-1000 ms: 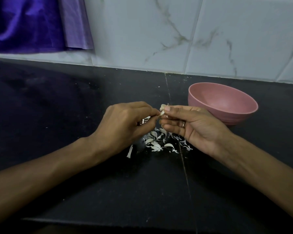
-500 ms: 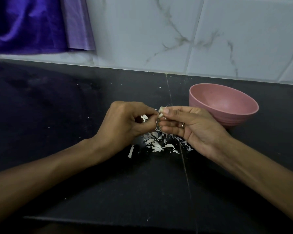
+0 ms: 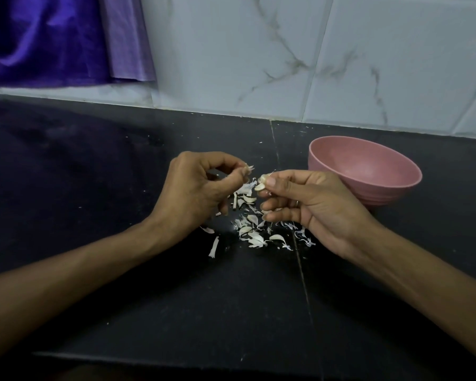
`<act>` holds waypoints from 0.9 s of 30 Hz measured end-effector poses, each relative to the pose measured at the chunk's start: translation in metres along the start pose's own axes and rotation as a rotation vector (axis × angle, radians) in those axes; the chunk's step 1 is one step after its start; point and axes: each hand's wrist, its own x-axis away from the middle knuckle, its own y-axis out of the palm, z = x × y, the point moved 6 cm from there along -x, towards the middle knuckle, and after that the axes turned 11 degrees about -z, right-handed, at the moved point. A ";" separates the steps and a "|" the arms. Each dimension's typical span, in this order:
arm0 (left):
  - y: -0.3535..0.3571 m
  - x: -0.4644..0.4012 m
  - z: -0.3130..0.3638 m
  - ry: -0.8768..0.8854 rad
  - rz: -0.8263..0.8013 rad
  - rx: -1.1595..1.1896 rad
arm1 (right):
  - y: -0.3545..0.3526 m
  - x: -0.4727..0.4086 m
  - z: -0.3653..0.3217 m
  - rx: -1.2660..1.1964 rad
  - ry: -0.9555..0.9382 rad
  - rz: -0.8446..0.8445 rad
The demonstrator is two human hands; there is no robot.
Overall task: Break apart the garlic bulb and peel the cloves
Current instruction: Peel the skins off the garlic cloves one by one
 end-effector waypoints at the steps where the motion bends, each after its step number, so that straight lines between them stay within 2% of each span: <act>1: 0.000 0.000 -0.001 -0.008 -0.007 -0.002 | 0.000 0.000 -0.001 -0.002 -0.002 0.003; 14: 0.011 0.006 0.008 0.027 -0.106 -0.175 | -0.001 0.002 -0.007 0.014 -0.054 0.038; 27: 0.009 0.008 0.014 0.067 -0.084 -0.212 | -0.008 0.000 -0.003 0.073 -0.052 0.026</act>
